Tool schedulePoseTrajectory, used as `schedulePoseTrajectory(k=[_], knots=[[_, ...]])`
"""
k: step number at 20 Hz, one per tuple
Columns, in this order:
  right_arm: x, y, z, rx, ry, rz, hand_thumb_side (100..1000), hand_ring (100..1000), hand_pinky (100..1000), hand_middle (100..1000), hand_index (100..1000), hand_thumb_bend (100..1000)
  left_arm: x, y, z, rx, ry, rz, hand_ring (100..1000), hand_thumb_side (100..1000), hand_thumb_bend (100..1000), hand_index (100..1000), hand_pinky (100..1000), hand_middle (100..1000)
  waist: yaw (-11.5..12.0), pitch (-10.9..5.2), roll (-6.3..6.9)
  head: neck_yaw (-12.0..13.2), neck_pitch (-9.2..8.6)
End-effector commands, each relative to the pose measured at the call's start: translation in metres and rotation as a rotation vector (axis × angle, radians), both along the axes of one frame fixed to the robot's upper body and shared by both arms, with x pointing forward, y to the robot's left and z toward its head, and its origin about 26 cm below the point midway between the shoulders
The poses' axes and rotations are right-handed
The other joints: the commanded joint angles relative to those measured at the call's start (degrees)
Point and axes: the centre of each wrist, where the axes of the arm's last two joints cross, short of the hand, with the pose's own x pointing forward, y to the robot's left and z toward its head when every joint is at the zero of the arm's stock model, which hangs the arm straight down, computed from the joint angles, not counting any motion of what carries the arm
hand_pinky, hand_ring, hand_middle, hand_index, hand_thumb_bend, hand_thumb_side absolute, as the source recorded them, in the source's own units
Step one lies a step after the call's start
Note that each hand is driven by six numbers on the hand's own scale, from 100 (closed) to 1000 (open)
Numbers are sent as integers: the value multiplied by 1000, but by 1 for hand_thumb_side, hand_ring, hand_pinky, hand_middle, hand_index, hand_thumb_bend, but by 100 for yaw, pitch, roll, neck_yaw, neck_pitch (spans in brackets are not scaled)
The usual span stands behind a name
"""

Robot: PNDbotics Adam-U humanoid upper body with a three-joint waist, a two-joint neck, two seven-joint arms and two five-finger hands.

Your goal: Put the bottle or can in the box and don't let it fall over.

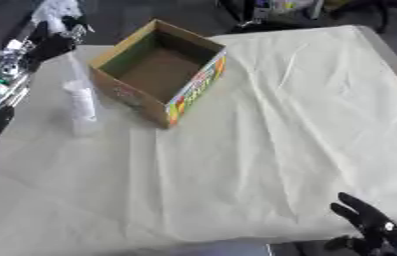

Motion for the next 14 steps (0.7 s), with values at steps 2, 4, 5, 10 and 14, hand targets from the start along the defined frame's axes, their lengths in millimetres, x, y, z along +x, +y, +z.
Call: schedulePoseTrajectory(k=[2,4,5,10,14], knots=[[0,-2,5,-20,-23,4,470,1000,653,1000,1000,100,-5,11,24,12,-54,9,746,292,100,497,837,163,10,-50,-11,-27,37],[0,-3,5,-20,-24,4,470,1000,653,1000,1000,100,-7,12,26,4,-63,5,743,289,100,496,836,161,12,-50,-10,-36,37],[0,-3,5,-20,-24,4,470,1000,653,1000,1000,100,-8,12,28,0,-68,2,742,287,100,495,835,161,14,-50,-9,-41,37],[0,-3,5,-20,-24,2,470,1000,654,1000,1000,100,-15,12,36,-12,-96,-13,738,287,100,494,832,160,21,-52,-8,-70,37],[0,-3,5,-20,-23,1,470,1000,654,1000,1000,100,-21,11,45,-21,-126,-24,734,286,100,493,829,160,25,-55,-9,-113,34]])
